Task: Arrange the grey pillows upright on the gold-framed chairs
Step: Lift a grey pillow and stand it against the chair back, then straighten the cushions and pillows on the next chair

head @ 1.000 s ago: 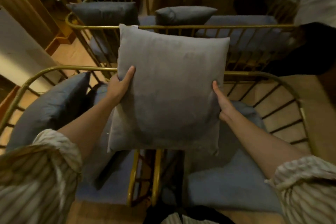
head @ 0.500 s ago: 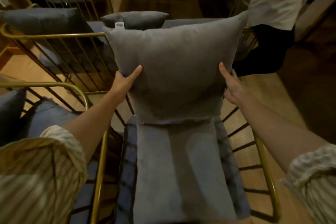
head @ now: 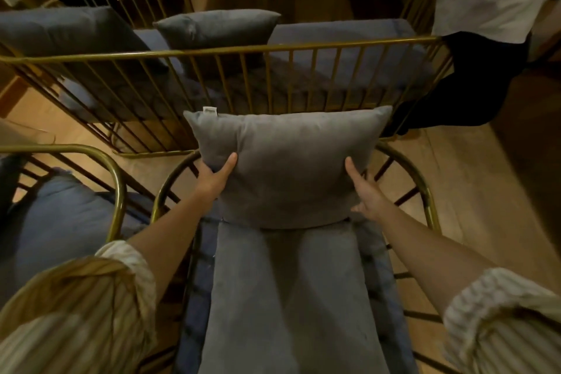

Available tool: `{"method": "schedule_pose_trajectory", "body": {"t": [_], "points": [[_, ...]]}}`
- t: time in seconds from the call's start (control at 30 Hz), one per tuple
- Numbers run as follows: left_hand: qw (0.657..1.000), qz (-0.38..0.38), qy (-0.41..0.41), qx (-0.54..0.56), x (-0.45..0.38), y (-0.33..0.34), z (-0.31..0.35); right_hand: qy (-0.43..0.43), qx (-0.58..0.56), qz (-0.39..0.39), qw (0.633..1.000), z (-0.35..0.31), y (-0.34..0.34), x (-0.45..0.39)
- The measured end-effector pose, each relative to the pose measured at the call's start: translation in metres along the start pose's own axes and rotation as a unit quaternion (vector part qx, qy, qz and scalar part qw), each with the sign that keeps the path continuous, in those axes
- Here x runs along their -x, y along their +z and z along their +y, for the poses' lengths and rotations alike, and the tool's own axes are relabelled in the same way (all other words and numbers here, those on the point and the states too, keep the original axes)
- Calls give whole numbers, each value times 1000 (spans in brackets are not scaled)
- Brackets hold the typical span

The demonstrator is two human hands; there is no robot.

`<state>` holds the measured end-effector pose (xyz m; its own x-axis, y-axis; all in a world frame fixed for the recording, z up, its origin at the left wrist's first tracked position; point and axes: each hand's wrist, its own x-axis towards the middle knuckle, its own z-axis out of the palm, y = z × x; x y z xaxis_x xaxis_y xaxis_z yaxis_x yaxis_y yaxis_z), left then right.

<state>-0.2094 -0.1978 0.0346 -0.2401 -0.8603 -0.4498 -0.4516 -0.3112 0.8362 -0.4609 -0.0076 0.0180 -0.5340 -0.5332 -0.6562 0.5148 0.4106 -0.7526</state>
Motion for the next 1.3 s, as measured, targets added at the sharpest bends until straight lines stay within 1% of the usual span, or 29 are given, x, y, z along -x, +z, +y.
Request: {"method": "schedule_pose_trajectory", "body": {"t": [0.1, 0.17, 0.3, 0.37, 0.43, 0.5, 0.6, 0.7, 0.77, 0.9, 0.97, 1.03, 1.1, 1.17, 1.23, 1.3], "points": [[1000, 22, -2, -14, -9, 9, 0, 11, -15, 22, 1000, 2, 7, -5], [999, 34, -20, -22, -14, 9, 1, 13, -11, 35, 999, -1, 10, -5], [999, 22, -25, -31, -7, 4, 0, 14, 18, 56, 998, -3, 9, 4], [999, -4, -14, -45, 4, -2, -5, 10, 47, 64, 997, 2, 7, 12], [996, -27, 9, -85, 21, -10, -12, 16, 89, 60, 994, 10, 8, 24], [992, -23, 20, -121, 39, -17, -18, 37, 156, 48, 986, 19, 15, 38], [984, -8, -15, -180, 64, -33, -26, 37, 237, 0, 971, 25, 37, 61], [961, -22, -10, -277, 86, -69, -32, -19, 310, -32, 950, 22, 68, 83], [949, -7, 9, -315, 99, -103, -36, -70, 342, -47, 936, 17, 93, 98], [944, 85, 10, -318, 118, -176, -43, -112, 384, -104, 911, 7, 147, 124], [943, 134, -9, -304, 131, -216, -44, -117, 397, -143, 899, 6, 178, 139], [940, 166, -21, -299, 143, -254, -52, -133, 406, -167, 888, 5, 208, 153], [934, 194, -27, -297, 154, -290, -70, -143, 413, -190, 879, 8, 240, 167], [932, 233, -49, -272, 167, -322, -90, -145, 414, -223, 871, 16, 271, 178], [924, 248, -57, -284, 177, -351, -109, -138, 421, -246, 862, 24, 298, 184], [922, 248, -68, -288, 182, -384, -132, -129, 431, -250, 857, 36, 330, 190]]}}
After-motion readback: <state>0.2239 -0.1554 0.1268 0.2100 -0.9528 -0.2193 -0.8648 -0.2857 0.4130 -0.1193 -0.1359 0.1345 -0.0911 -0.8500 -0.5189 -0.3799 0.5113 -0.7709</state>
